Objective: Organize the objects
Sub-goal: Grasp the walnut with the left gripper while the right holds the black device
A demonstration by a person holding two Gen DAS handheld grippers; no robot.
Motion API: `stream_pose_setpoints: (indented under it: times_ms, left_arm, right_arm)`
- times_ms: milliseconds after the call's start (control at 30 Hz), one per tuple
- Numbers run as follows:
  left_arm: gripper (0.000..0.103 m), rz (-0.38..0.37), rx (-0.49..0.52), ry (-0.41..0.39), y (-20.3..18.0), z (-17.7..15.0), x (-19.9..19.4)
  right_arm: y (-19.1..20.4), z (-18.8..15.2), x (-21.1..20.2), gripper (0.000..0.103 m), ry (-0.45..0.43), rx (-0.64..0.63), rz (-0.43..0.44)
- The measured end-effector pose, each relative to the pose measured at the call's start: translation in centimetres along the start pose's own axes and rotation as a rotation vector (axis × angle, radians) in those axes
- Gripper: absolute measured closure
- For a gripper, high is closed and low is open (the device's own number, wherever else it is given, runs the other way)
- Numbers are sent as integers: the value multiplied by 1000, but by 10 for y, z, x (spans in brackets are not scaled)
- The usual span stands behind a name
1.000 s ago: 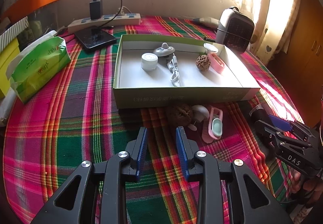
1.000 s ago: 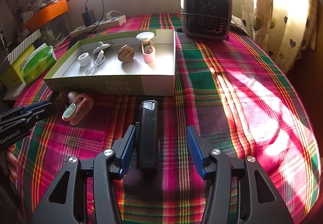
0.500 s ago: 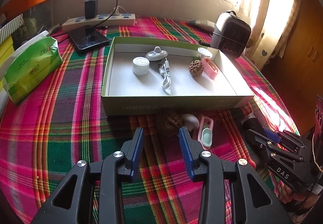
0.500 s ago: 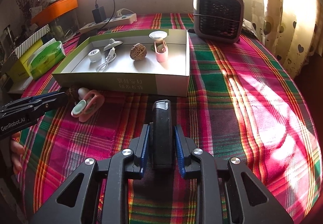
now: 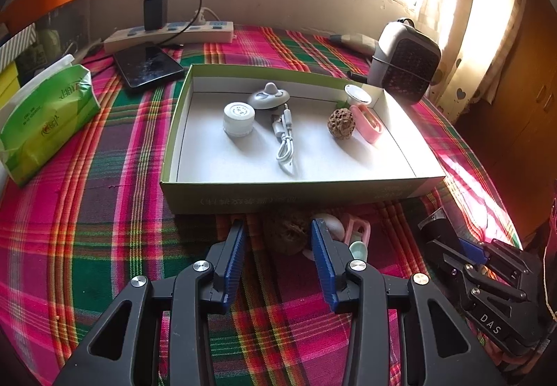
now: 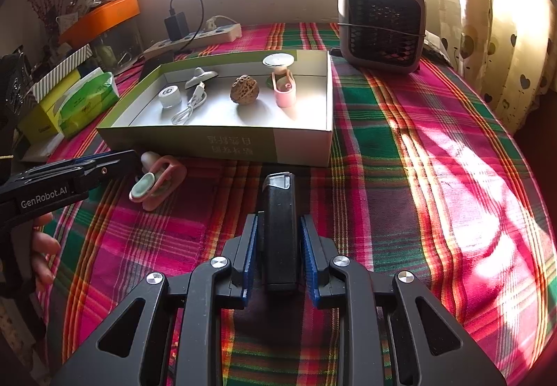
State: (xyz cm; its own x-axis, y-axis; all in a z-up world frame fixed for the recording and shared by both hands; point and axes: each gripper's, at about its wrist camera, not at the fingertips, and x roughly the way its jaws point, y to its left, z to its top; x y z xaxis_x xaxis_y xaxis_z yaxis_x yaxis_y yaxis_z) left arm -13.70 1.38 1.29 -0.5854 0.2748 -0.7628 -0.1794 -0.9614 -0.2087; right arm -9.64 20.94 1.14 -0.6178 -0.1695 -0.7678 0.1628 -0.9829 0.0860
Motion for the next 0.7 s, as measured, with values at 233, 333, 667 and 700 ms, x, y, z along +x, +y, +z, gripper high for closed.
stream_pose_setpoints:
  times_ms: [233,333,667,700]
  left_arm:
    - [67,34,-5,7,2,0,6]
    - [67,37,-10,6,4,1,6]
    - [67,72,11,0,1,0,7]
    - [67,77,19,-1,0,0,7]
  right_arm:
    - [2,1,1,78,1,-4,5]
    - [2,1,1,78,1,-7,6]
    - [3,1,1,78,2,-7,7]
    - [3,1,1,78,2,-8,6]
